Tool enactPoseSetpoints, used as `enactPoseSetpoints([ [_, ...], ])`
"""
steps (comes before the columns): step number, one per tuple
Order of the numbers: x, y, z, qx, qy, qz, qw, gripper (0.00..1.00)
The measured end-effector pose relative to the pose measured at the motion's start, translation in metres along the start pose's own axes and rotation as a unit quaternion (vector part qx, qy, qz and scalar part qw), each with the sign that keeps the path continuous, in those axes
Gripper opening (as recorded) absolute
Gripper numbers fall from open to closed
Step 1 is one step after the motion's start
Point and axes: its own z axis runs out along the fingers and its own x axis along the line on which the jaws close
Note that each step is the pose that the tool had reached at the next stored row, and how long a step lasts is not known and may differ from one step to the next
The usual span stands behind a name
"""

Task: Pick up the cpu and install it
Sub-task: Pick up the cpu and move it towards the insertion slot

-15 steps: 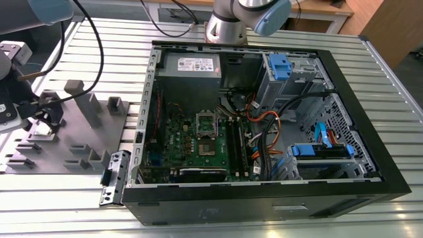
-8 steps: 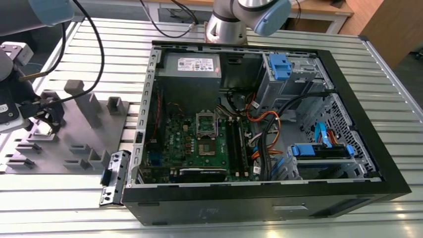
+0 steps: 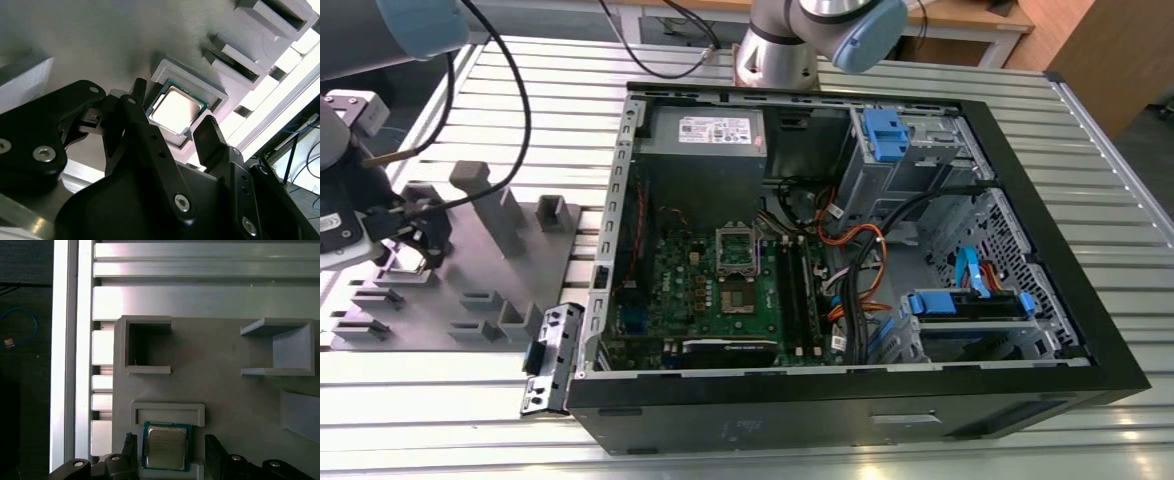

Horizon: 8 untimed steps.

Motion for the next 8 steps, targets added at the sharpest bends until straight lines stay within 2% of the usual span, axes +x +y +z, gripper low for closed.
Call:
enactPoseSetpoints([
  [8,0.0001,0.0001,0.0012,0.0000,0.0000,0.000,1.00000,0.65],
])
